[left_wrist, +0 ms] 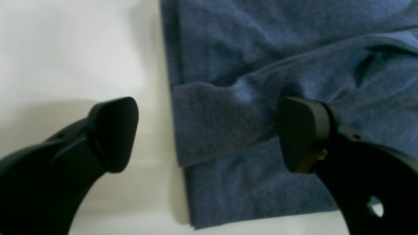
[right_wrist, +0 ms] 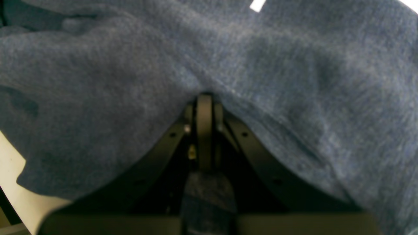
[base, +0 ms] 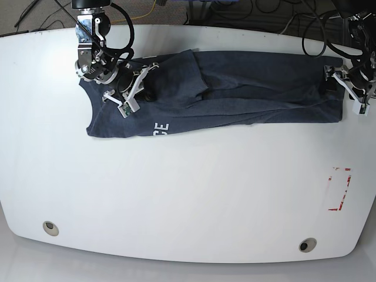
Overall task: Layout the t-shirt on the table in an organized manner, then fold the t-shirt properly
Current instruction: 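Open the left gripper and reposition it at the shirt's folded end, then grasp the folded end with the left gripper and tuck it inward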
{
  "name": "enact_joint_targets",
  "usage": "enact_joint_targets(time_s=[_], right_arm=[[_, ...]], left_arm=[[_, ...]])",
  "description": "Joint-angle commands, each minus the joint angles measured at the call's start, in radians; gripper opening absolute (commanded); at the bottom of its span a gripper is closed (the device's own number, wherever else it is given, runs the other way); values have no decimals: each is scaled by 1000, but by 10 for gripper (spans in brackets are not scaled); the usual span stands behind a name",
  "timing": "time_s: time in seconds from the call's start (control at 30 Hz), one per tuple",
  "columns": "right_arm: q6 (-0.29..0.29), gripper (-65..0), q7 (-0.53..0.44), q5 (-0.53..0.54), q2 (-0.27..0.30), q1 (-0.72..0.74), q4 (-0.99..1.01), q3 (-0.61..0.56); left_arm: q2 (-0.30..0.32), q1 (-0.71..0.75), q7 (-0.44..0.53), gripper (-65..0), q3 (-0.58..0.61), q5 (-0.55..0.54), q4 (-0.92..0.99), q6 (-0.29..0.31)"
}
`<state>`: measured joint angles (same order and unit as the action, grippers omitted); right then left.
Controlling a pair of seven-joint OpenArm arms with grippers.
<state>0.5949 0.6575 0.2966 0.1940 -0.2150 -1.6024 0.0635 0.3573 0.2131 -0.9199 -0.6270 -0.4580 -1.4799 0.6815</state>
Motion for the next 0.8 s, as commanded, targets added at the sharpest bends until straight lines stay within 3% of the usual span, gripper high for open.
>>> enact_joint_targets(time_s=[0.0,0.77], right_arm=[[-8,-650,41,-30,8,-4,-2,-3],[-8,-650,41,-29,9,1,0,-1]], left_arm=[[19,-8,18,0,14,-15,-15,1],[-8,15,18,0,43,-14,15,-1]])
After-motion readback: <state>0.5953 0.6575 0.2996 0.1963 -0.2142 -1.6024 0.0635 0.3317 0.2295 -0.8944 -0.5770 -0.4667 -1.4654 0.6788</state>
